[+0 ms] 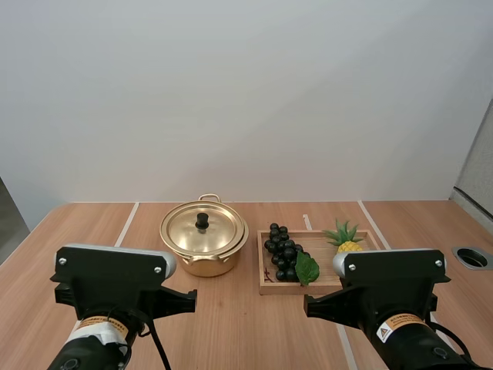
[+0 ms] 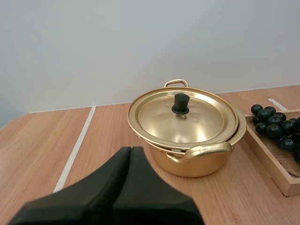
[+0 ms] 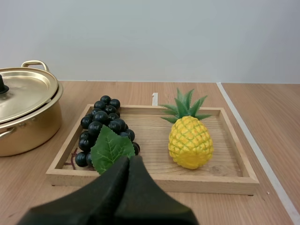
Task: Open the pot, put the pineapple inside, and close it
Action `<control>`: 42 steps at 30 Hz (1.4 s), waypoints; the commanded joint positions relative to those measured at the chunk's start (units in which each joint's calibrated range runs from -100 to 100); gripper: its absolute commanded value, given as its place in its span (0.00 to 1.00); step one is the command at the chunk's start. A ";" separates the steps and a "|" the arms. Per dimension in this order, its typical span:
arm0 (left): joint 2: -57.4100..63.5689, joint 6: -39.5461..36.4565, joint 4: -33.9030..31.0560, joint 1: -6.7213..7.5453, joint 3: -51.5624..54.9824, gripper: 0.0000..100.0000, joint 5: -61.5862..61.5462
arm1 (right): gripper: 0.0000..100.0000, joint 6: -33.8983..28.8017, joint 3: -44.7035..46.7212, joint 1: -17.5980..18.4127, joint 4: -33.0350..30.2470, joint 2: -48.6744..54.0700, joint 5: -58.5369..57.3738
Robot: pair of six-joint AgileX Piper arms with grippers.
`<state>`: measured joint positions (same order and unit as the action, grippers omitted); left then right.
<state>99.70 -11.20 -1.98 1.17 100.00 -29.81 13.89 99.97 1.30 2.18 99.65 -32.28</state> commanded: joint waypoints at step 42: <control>-3.03 -0.27 0.07 -0.05 -36.51 0.00 64.39 | 0.00 -0.04 -31.93 -0.25 9.90 -2.61 85.14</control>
<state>98.70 -11.20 -2.31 1.17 68.77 39.70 13.47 74.91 1.30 11.54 98.60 61.61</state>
